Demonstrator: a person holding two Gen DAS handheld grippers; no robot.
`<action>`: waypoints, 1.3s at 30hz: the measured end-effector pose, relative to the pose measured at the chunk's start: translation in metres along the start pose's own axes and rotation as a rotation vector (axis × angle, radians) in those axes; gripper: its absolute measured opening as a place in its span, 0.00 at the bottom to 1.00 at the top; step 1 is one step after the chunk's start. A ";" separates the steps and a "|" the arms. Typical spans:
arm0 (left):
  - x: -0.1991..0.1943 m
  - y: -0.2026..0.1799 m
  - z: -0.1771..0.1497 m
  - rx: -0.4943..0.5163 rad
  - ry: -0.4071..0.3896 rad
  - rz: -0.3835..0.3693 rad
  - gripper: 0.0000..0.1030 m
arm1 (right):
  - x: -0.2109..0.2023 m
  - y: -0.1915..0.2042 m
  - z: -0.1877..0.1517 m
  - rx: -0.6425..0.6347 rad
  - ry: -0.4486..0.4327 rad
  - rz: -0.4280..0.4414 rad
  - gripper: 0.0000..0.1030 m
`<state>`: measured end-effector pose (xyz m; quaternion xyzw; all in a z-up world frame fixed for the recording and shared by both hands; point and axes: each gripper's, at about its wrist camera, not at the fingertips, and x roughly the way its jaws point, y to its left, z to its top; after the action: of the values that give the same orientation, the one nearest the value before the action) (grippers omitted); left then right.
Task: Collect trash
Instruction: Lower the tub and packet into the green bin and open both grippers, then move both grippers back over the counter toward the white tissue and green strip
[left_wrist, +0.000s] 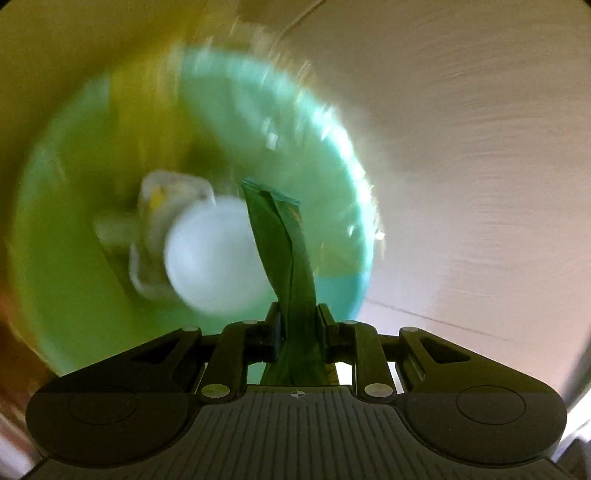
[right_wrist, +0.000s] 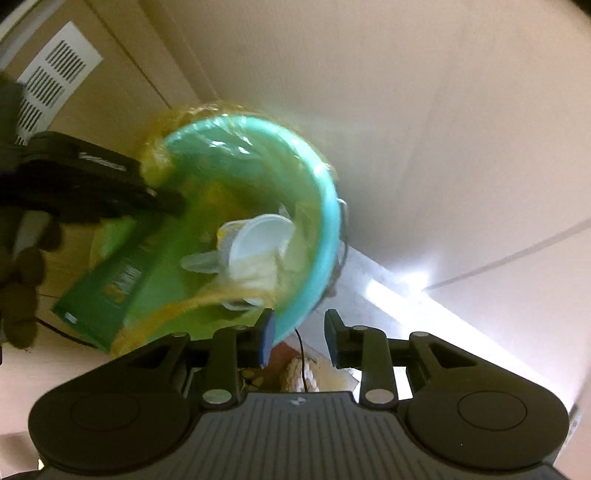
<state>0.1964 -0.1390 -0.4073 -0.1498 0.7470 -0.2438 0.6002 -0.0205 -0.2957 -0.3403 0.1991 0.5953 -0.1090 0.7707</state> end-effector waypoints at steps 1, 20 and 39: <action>0.008 0.003 0.004 -0.009 0.025 0.009 0.23 | -0.001 -0.003 -0.003 0.008 0.002 -0.001 0.29; -0.082 -0.027 -0.027 0.114 -0.135 0.025 0.27 | -0.042 0.014 0.005 -0.044 -0.110 -0.048 0.37; -0.429 0.004 -0.185 -0.009 -1.047 0.136 0.27 | -0.179 0.250 0.097 -0.575 -0.284 0.555 0.54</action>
<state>0.1180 0.1205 -0.0264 -0.2053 0.3562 -0.0933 0.9068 0.1171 -0.1263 -0.1035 0.1117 0.4133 0.2468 0.8693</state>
